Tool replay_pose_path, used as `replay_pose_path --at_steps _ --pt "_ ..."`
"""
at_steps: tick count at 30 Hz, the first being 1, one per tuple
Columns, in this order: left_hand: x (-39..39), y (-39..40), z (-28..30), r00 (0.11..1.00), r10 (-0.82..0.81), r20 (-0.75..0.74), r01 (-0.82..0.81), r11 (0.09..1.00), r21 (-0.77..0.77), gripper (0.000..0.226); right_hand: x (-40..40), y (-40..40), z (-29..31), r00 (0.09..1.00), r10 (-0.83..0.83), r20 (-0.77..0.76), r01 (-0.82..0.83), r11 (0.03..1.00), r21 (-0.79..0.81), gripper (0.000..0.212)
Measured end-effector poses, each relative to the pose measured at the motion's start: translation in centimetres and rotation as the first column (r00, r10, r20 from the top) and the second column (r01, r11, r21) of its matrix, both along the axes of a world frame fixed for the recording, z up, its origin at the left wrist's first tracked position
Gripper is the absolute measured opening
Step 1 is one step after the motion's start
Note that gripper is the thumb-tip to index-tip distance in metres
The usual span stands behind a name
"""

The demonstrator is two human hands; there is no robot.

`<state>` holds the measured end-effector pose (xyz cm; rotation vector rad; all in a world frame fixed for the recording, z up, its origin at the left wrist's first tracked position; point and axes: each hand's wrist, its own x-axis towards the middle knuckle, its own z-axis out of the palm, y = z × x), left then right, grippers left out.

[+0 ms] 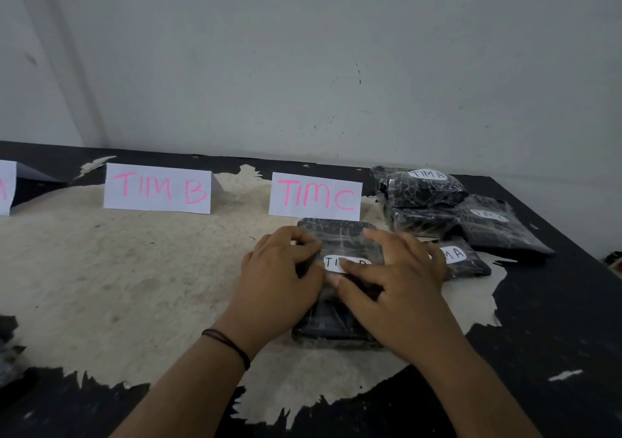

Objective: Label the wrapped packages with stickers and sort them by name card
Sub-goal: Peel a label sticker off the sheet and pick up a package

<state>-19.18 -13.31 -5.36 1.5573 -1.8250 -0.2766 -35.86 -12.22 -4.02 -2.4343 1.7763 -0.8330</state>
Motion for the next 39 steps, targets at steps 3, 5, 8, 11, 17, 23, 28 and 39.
replay_pose_path --at_steps 3,5,8,11,17,23,28,39 --pt "-0.3 0.0 0.1 0.997 0.001 -0.081 0.0 1.0 0.005 0.029 0.0 -0.1 -0.2 0.998 -0.032 -0.051 0.031 0.999 -0.027 0.056" --pt "-0.4 0.0 -0.1 0.993 -0.001 -0.118 0.001 1.0 -0.002 0.028 0.0 -0.1 -0.2 0.999 -0.022 -0.049 0.02 0.999 -0.05 0.056" --pt "-0.4 0.3 0.0 0.985 -0.007 -0.175 0.007 1.0 -0.005 0.027 -0.1 0.0 -0.3 1.0 -0.019 -0.012 0.018 0.999 -0.049 0.056" --pt "-0.5 0.4 0.3 0.948 0.06 -0.314 -0.038 0.996 0.075 0.04 0.0 0.2 -0.2 1.0 -0.022 0.002 0.022 0.999 -0.026 0.059" --pt "-0.5 0.5 -0.1 0.849 0.097 -0.52 0.05 0.964 0.262 0.034 -0.4 0.2 -0.1 0.94 -0.291 0.179 0.246 0.941 0.233 0.081" --pt "-1.2 1.1 0.1 0.683 0.102 -0.724 0.146 0.951 0.272 0.024 -0.8 -0.3 -0.1 0.895 -0.423 0.142 0.332 0.844 0.421 0.056" --pt "-1.3 1.6 0.1 0.651 -0.022 -0.759 0.241 0.954 0.178 0.03 -0.9 -0.7 -0.6 0.869 -0.399 0.294 0.281 0.885 0.371 0.054" --pt "-1.3 1.7 0.2 0.418 0.065 -0.906 0.116 0.985 0.124 0.029 -1.4 0.3 0.7 0.69 -0.205 0.694 -0.214 0.858 0.466 0.024"
